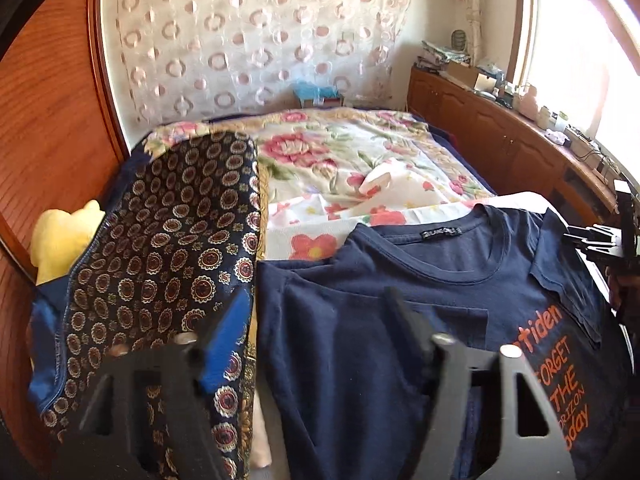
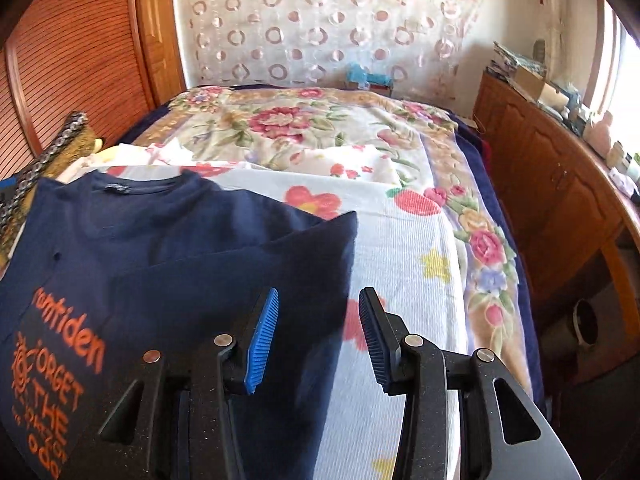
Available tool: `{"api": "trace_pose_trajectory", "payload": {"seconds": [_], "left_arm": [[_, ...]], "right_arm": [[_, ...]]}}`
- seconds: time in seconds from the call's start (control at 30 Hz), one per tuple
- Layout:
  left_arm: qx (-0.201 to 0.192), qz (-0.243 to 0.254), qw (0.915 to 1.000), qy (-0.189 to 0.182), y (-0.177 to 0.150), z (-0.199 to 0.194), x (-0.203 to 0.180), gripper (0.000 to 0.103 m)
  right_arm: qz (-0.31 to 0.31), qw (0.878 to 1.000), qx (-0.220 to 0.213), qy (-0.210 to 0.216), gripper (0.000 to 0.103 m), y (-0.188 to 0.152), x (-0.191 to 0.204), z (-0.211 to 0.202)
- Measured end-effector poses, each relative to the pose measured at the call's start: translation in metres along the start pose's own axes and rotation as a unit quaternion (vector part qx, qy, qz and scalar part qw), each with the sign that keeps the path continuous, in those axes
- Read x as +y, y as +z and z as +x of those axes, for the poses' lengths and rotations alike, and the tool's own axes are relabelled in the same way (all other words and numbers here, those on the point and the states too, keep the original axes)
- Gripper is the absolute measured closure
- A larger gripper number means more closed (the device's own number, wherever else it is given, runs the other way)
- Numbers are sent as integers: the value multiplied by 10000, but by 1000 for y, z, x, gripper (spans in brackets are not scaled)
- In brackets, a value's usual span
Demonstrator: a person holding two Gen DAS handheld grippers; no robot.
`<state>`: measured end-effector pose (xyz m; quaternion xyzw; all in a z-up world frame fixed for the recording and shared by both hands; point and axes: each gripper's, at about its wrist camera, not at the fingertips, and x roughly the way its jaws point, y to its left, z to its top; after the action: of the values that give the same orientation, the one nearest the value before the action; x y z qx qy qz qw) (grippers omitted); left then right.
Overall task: Fold small clothes
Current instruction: 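Press the left gripper on the folded side near the collar to smooth it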
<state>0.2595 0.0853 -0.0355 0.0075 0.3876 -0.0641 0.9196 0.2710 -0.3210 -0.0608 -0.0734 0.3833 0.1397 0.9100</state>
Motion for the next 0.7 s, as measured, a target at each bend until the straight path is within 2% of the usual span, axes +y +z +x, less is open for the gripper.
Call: {"api": "trace_pose_trajectory", "payload": {"seconds": [0.03, 0.1, 0.2, 0.3, 0.4, 0.47, 0.7], "left_arm": [[24, 44, 10000, 31, 1, 2, 0, 47], [113, 145, 9998, 39, 4, 7, -2, 53], [263, 284, 9992, 113, 7, 16, -6, 57], [461, 313, 9981, 257, 10, 30, -6, 57], [646, 328, 9958, 561, 12, 48, -3, 57], [750, 246, 9950, 611, 13, 57, -1, 57], [839, 435, 9921, 819, 12, 71, -9, 57]], "right_arm": [[46, 10000, 22, -10, 59, 0, 1, 2], [77, 9999, 80, 69, 59, 0, 3, 6], [121, 9998, 66, 145, 58, 4, 2, 5], [198, 9995, 30, 244, 58, 3, -3, 3], [241, 9993, 17, 301, 57, 4, -9, 6], [196, 9995, 28, 265, 56, 4, -9, 8], [143, 9996, 41, 254, 55, 7, -10, 12]]}}
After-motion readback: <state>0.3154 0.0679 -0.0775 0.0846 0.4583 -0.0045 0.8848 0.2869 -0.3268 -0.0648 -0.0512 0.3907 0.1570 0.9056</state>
